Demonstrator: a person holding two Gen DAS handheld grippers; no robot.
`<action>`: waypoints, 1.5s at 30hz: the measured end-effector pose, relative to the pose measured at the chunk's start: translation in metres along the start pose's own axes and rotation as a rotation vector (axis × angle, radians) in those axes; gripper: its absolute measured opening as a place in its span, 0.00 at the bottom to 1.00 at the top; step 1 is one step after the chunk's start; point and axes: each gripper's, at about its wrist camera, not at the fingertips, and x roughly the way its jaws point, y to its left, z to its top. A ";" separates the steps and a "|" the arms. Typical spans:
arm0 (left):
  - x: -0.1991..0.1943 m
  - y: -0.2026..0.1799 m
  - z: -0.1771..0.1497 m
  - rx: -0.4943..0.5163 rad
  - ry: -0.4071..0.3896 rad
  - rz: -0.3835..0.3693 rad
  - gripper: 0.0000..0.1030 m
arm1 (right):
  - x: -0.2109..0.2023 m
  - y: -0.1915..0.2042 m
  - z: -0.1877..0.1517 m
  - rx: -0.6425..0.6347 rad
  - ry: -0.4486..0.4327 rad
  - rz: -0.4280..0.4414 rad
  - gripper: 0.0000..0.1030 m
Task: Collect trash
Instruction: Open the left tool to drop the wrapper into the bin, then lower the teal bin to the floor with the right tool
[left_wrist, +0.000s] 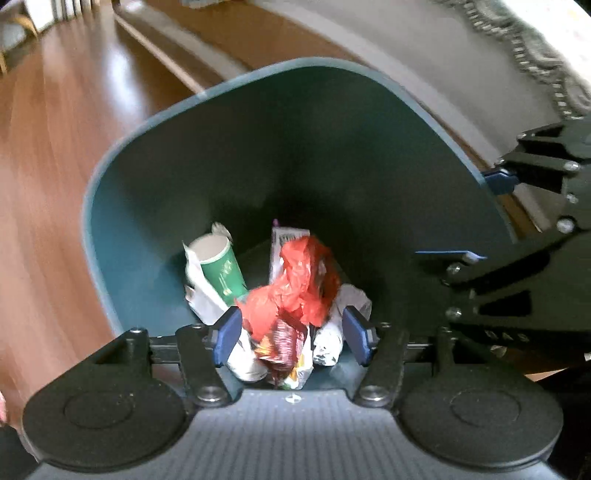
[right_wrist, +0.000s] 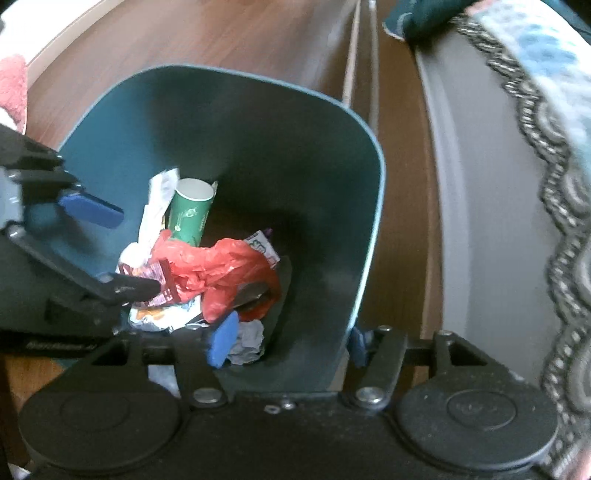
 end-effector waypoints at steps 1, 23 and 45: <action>-0.007 -0.004 -0.001 0.010 -0.020 0.011 0.63 | -0.004 0.000 -0.002 0.011 -0.007 -0.014 0.64; -0.147 -0.047 -0.053 0.014 -0.341 0.117 0.71 | -0.147 0.015 -0.085 0.248 -0.351 0.043 0.83; -0.171 -0.061 -0.105 -0.025 -0.414 0.118 0.77 | -0.176 0.049 -0.147 0.374 -0.567 0.096 1.00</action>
